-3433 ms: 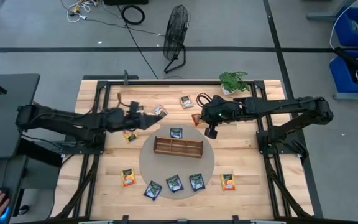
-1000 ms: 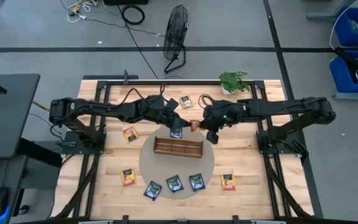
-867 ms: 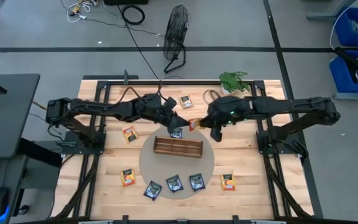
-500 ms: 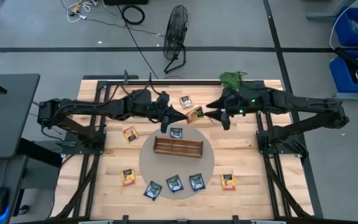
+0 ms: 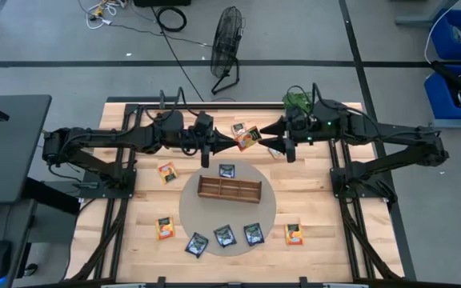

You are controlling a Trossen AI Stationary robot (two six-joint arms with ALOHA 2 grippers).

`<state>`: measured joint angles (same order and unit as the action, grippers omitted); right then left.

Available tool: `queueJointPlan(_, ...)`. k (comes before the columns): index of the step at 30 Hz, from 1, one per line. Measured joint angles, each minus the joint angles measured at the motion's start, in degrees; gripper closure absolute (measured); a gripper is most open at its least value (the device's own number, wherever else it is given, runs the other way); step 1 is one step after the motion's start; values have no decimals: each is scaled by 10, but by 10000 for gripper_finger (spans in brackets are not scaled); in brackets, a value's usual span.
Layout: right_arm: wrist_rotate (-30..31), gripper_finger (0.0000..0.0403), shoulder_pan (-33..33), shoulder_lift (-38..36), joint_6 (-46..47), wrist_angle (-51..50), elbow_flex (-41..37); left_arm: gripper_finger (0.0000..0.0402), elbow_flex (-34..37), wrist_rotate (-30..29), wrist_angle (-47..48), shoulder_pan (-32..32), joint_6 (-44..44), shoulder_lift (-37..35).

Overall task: Pick & Place Tea
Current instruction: Put the yellow tea bag into the right section of the wooden organizer

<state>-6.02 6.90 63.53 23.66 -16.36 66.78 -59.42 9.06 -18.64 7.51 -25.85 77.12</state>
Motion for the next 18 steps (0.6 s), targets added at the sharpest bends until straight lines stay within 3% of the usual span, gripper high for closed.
queueJointPlan(10, -5, 183, 20, 7, -3, -3, 0, 401, 0, 2, -8, 0, 2, -5)
queueJointPlan(18, -48, 264, 25, 35, -1, 14, 0, 401, 0, 2, -9, 0, 2, -5)
